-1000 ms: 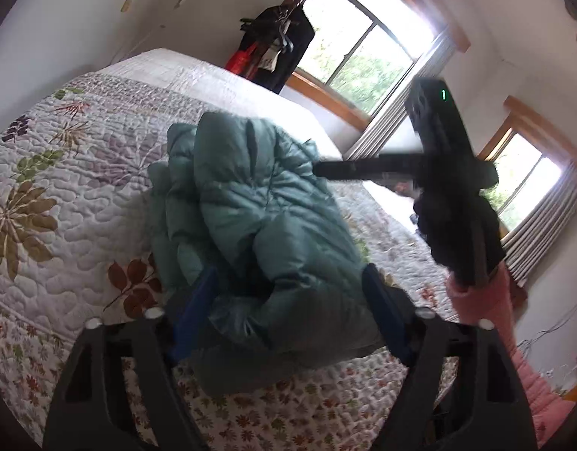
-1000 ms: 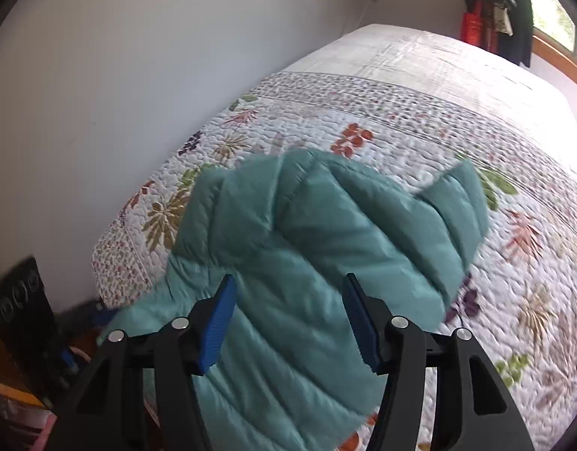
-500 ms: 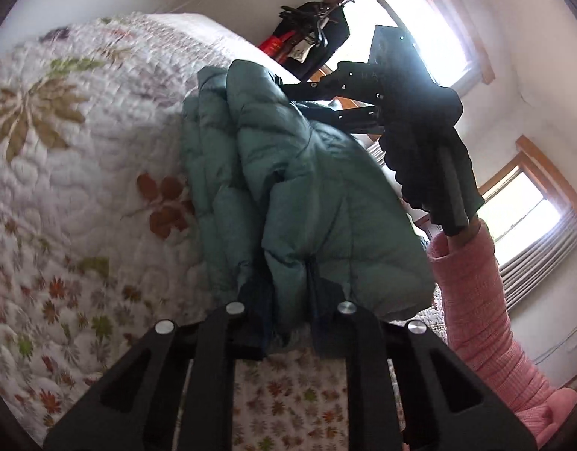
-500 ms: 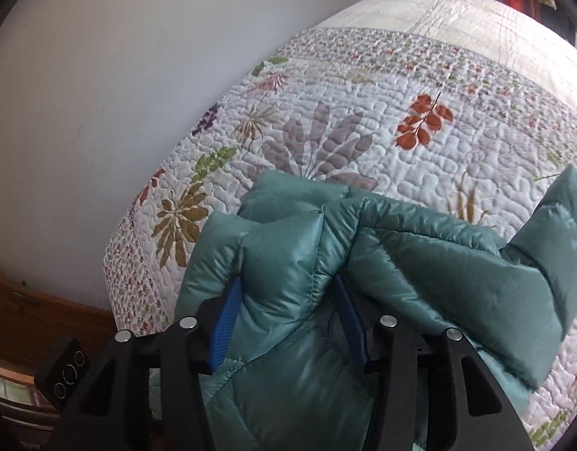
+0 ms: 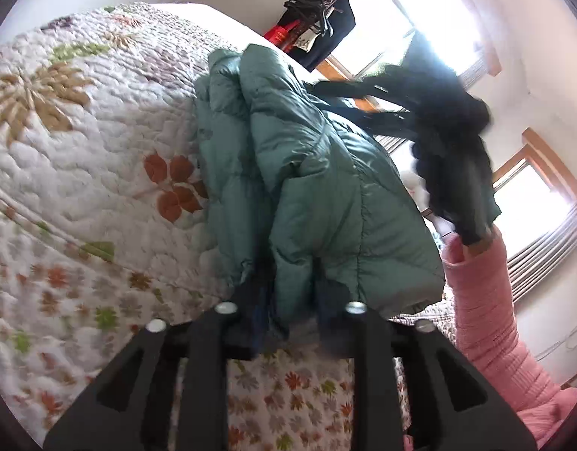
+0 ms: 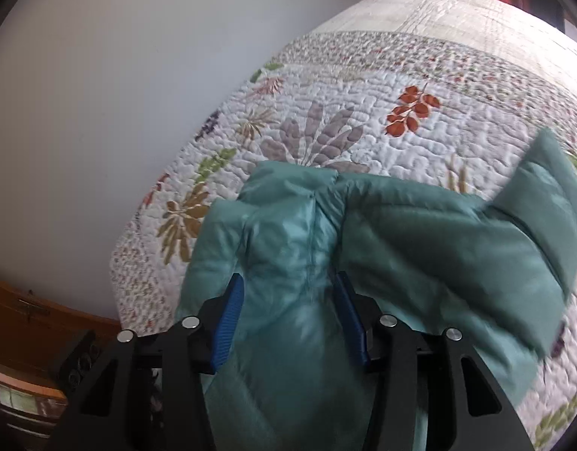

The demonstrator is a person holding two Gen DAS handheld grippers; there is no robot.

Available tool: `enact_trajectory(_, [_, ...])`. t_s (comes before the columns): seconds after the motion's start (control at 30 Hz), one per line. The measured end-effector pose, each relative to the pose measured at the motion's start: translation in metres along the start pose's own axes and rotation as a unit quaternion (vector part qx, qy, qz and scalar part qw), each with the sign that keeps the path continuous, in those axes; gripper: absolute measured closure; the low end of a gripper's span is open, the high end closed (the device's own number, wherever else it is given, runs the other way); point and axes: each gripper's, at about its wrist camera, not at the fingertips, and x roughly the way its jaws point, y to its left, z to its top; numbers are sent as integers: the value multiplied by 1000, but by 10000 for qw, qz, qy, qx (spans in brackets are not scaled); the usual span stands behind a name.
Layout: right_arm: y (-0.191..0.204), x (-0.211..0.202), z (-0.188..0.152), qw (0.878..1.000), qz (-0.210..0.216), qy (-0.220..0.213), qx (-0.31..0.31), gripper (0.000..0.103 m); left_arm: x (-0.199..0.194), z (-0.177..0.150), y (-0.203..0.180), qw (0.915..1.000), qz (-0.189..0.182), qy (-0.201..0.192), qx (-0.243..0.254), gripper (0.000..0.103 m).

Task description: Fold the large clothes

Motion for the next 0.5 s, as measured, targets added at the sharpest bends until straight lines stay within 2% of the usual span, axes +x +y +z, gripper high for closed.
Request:
enact_trajectory(0.07, [2, -27, -17, 9998, -14, -111, -137, 52, -15, 7, -2, 9998, 113, -172, 39, 60])
enact_trajectory(0.1, [1, -39, -27, 9997, -13, -158, -165, 52, -26, 14, -4, 9991, 254, -345, 73, 57])
enact_trajectory(0.17, [0, -57, -48, 9997, 11, -171, -162, 52, -44, 32, -12, 9960, 425, -748, 254, 56])
enact_trajectory(0.27, [3, -73, -74, 9997, -11, -167, -185, 52, -51, 64, -37, 9905, 474, -1105, 670, 56])
enact_trajectory(0.37, [15, -78, -96, 9993, 78, -172, -316, 52, -25, 103, -66, 9895, 265, -923, 1077, 54])
enact_trajectory(0.43, [26, -80, -107, 9987, 155, -204, -450, 52, 5, 127, -72, 9897, 390, -639, 1223, 54])
enact_trajectory(0.5, [35, -81, -116, 9978, 226, -217, -592, 52, 35, 143, -65, 9912, 593, -291, 1151, 57])
